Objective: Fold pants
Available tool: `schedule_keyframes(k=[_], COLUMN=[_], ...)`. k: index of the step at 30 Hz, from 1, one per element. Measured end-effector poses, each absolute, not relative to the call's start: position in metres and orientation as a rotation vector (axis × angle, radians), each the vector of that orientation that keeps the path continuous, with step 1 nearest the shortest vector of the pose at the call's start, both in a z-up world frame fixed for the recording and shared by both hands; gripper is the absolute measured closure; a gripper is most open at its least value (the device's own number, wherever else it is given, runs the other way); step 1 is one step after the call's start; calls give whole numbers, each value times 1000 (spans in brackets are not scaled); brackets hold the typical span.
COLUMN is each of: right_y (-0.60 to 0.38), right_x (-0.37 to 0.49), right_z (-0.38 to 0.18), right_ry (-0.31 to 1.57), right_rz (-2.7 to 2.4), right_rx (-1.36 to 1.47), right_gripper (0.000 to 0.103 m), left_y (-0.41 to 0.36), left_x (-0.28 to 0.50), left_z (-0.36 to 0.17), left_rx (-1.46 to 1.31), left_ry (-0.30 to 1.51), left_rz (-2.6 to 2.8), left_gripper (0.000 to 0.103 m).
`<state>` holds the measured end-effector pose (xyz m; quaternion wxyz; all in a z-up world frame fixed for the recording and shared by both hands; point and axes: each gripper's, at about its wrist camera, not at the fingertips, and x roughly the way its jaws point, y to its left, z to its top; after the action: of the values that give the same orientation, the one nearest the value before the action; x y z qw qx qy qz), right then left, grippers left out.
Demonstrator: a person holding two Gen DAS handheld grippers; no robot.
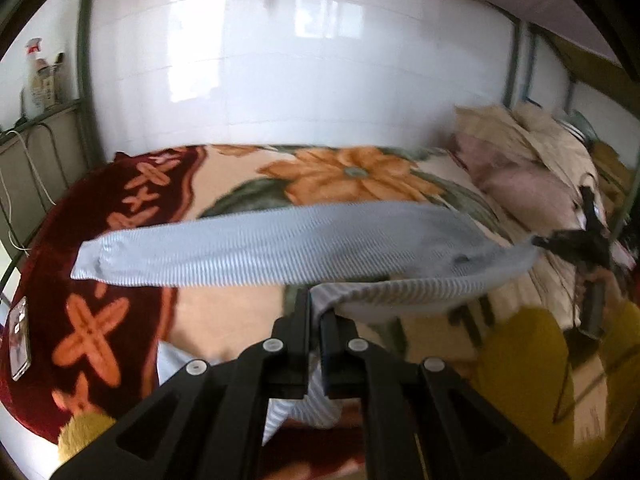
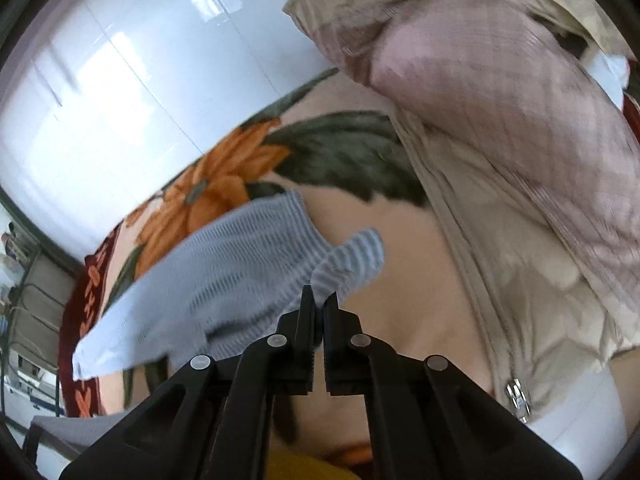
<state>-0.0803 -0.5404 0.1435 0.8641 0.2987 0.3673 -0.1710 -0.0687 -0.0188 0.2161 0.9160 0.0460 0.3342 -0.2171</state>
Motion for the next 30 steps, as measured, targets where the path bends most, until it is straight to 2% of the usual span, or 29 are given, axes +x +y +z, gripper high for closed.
schedule_keyframes(k=[4, 8, 16, 22, 25, 27, 28, 29, 30], right_y=[-536, -534, -532, -540, -542, -542, -542, -542, -542], right_x=[-30, 27, 114, 145, 158, 161, 161, 159, 158], right_z=[157, 147, 102, 75, 60, 54, 55, 57, 59], right_ry=[780, 824, 922, 959, 1003, 1021, 1016, 1006, 998], right_rz=[-340, -322, -336, -369, -392, -398, -398, -390, -384], right_rx=[555, 523, 437, 433, 432, 449, 459, 471, 479], right_gripper=[99, 99, 99, 99, 95, 90, 87, 79, 74], left_y=[-20, -29, -57, -65, -67, -66, -64, -63, -62], left_x=[-22, 32, 131, 185, 205, 212, 213, 212, 210], left_z=[218, 209, 155, 116, 95, 87, 86, 87, 89], left_rx=[68, 91, 152, 179, 199, 201, 201, 204, 209], left_ry=[681, 701, 767, 863, 937, 963, 963, 955, 944], left_rz=[-388, -324, -207, -199, -207, -202, -202, -203, -200], left_gripper=[99, 99, 99, 98, 90, 78, 68, 55, 48])
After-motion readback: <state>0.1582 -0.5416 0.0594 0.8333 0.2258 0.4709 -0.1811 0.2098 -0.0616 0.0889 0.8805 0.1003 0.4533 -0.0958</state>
